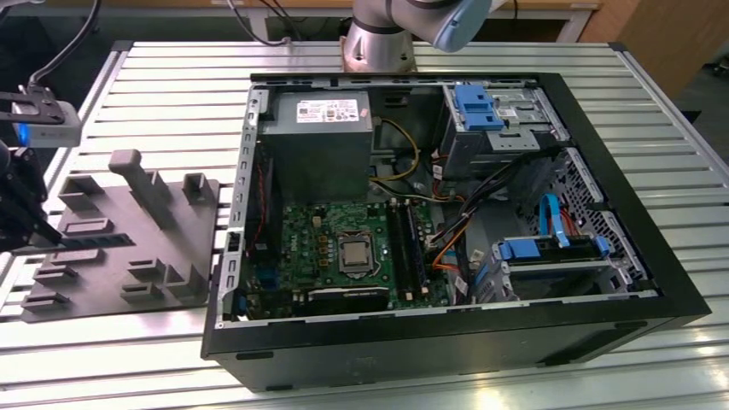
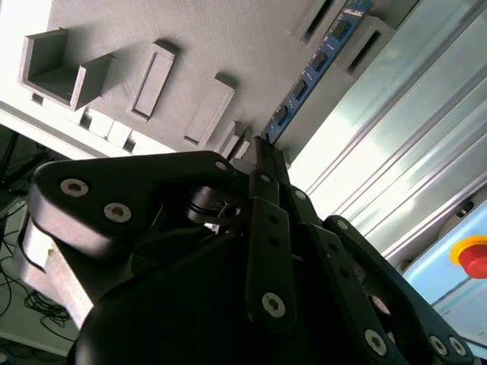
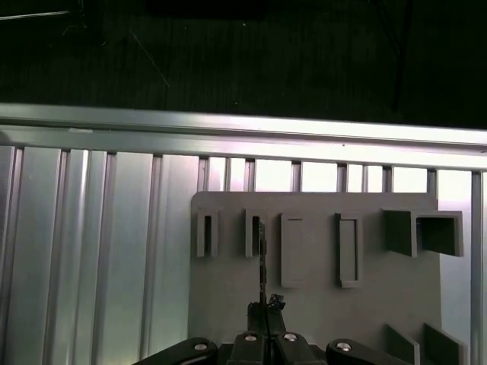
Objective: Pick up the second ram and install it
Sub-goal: 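Pick up the second ram and move it above second insertion slot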
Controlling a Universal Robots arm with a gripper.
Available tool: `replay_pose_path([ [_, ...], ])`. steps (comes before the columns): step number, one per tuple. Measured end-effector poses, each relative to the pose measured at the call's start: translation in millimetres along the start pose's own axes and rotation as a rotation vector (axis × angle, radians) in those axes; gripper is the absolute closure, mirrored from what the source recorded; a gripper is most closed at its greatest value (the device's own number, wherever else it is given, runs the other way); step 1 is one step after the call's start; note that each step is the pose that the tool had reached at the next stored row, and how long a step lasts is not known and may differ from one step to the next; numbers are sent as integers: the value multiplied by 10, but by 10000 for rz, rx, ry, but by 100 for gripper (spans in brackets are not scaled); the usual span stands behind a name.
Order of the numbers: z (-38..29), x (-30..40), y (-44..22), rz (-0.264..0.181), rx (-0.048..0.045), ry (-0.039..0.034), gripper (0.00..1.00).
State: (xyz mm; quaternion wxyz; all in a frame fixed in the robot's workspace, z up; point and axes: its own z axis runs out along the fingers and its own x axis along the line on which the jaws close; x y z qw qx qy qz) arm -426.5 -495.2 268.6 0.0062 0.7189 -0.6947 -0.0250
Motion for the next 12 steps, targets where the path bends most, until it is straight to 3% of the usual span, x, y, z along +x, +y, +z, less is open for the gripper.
replay_pose_path([
  [12, -110, -3, 6, 1, 3, 0, 89],
])
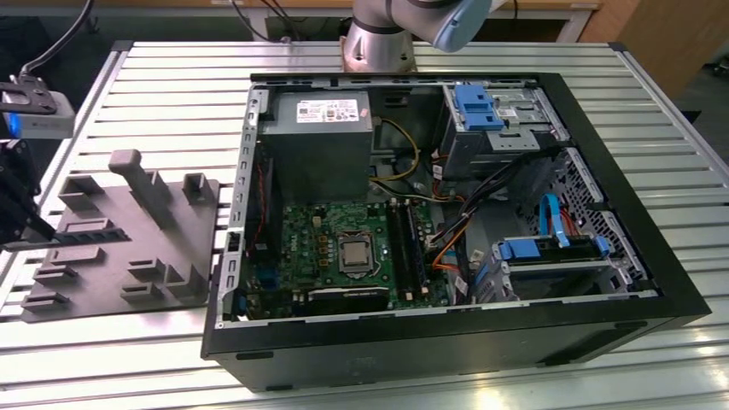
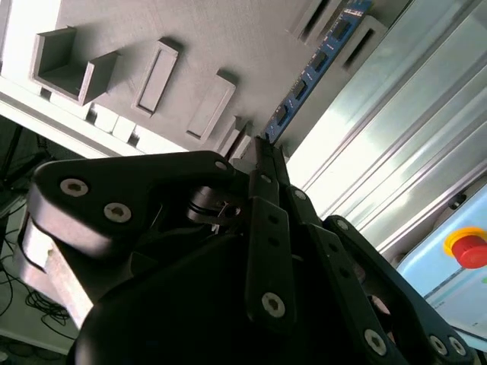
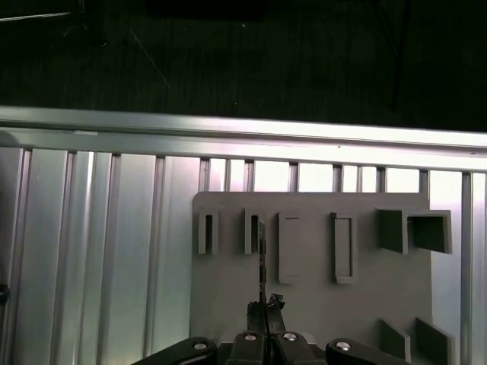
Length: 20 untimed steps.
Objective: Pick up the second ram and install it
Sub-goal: 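Pick up the second ram and move it above second insertion slot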
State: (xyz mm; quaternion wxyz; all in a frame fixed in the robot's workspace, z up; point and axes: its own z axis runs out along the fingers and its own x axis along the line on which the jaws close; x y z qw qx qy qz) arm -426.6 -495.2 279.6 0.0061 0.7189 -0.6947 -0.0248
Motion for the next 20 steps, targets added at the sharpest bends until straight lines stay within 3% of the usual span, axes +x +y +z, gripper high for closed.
replay_pose_path([
  [20, -206, -5, 11, 0, 8, -2, 89],
])
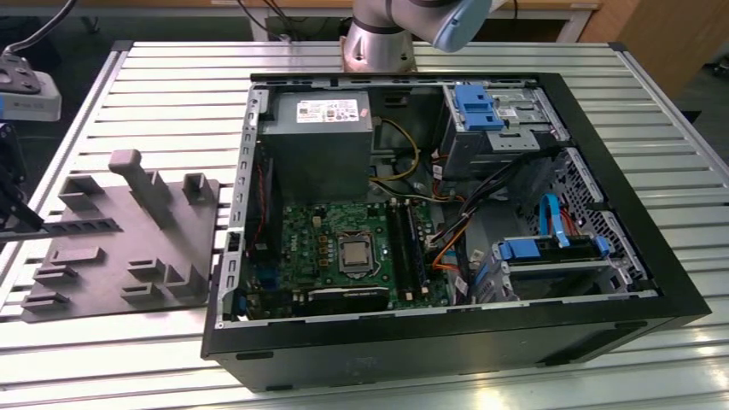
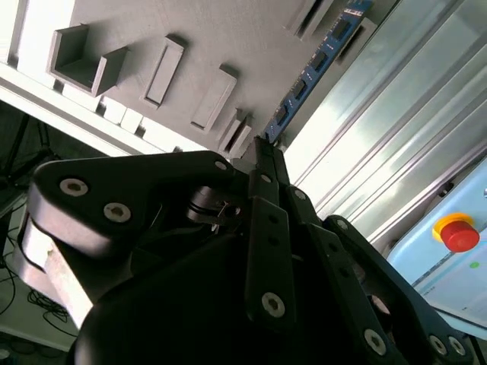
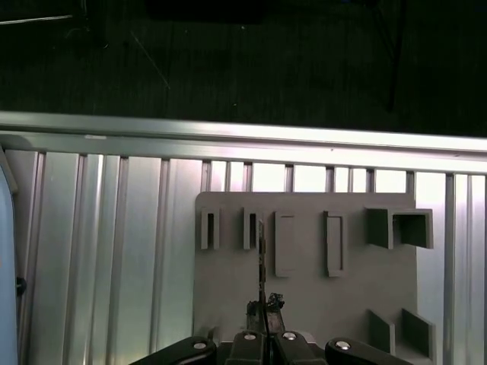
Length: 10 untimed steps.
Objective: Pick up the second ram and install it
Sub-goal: 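Pick up the second ram and move it above second insertion slot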
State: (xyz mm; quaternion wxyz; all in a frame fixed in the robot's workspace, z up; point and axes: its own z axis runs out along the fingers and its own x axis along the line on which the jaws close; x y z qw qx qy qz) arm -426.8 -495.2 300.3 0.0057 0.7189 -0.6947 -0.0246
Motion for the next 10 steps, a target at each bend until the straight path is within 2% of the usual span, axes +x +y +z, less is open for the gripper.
replay_pose_path([
  [10, -89, -3, 6, 0, 10, 0, 89],
])
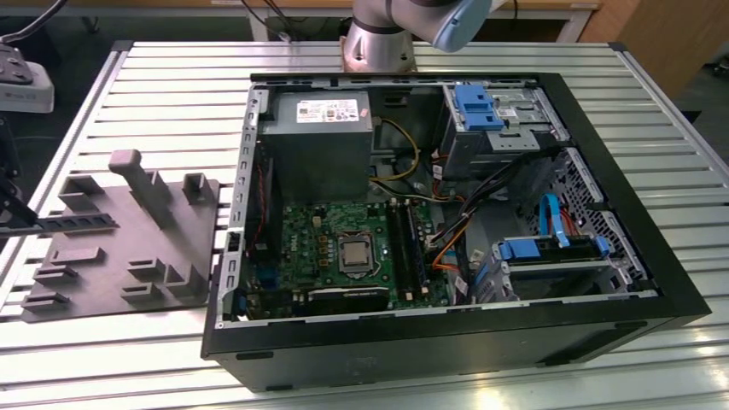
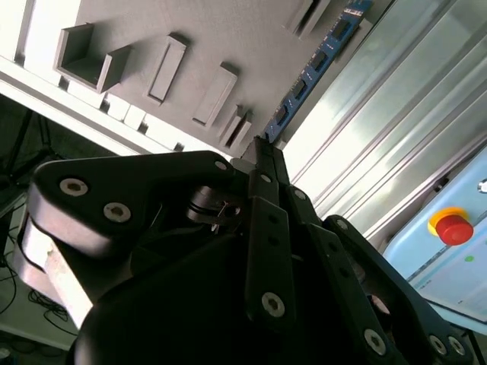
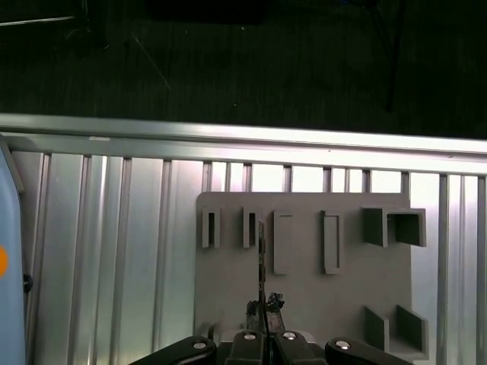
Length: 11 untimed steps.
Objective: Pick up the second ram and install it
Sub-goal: 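Pick up the second ram and move it above second insertion slot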
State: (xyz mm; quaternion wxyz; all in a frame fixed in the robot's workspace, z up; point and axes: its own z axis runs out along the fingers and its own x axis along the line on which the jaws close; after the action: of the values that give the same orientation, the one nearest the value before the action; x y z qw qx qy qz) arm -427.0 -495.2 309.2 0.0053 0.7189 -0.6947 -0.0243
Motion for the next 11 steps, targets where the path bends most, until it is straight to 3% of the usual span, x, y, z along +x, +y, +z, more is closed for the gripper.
replay_pose_path([
  [11, -113, -3, 7, -1, 12, 0, 89],
])
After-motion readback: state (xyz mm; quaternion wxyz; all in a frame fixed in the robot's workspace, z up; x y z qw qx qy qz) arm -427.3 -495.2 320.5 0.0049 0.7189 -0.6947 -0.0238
